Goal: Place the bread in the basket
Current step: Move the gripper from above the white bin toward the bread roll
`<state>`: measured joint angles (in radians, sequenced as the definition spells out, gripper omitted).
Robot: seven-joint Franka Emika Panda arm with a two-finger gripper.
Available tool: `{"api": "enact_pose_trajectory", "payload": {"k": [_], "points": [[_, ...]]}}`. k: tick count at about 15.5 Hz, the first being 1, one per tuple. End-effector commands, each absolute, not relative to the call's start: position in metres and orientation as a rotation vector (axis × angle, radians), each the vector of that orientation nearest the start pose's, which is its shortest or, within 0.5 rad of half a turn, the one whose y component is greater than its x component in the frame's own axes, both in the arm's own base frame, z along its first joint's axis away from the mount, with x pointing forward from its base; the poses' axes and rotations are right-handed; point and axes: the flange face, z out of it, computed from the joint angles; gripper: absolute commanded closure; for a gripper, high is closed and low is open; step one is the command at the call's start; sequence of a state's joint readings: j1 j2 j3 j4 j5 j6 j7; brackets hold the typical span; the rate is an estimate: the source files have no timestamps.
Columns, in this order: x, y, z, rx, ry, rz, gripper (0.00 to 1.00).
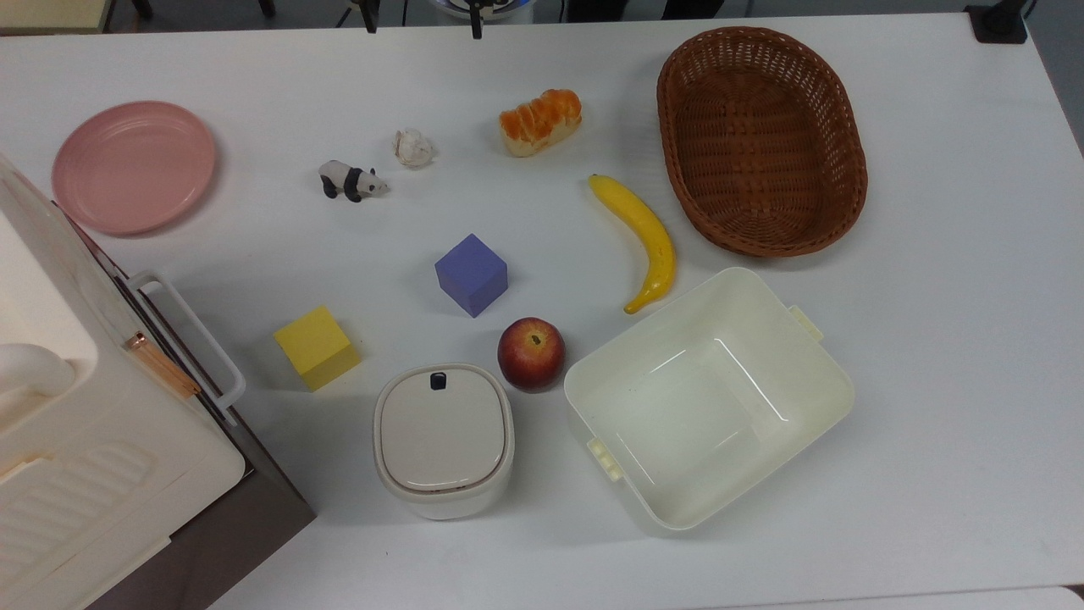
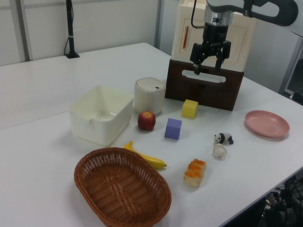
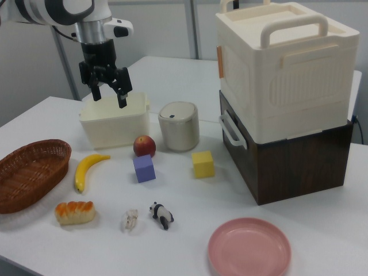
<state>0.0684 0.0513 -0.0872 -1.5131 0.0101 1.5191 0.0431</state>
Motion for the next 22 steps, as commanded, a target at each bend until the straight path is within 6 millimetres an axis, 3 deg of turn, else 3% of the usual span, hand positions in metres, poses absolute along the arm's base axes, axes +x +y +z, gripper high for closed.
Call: {"api": "enact_pose_trajectory", "payload": {"k": [1, 17, 20, 22], "points": [[0.562, -0.004, 0.618, -3.127, 0.071, 0.091, 0.00], [0.556, -0.006, 0.612, -3.088, 0.112, 0.164, 0.00], [0.532, -0.004, 0.610, -3.076, 0.261, 0.177, 0.00], [0.505, -0.003, 0.602, -3.065, 0.312, 0.109, 0.00]]}}
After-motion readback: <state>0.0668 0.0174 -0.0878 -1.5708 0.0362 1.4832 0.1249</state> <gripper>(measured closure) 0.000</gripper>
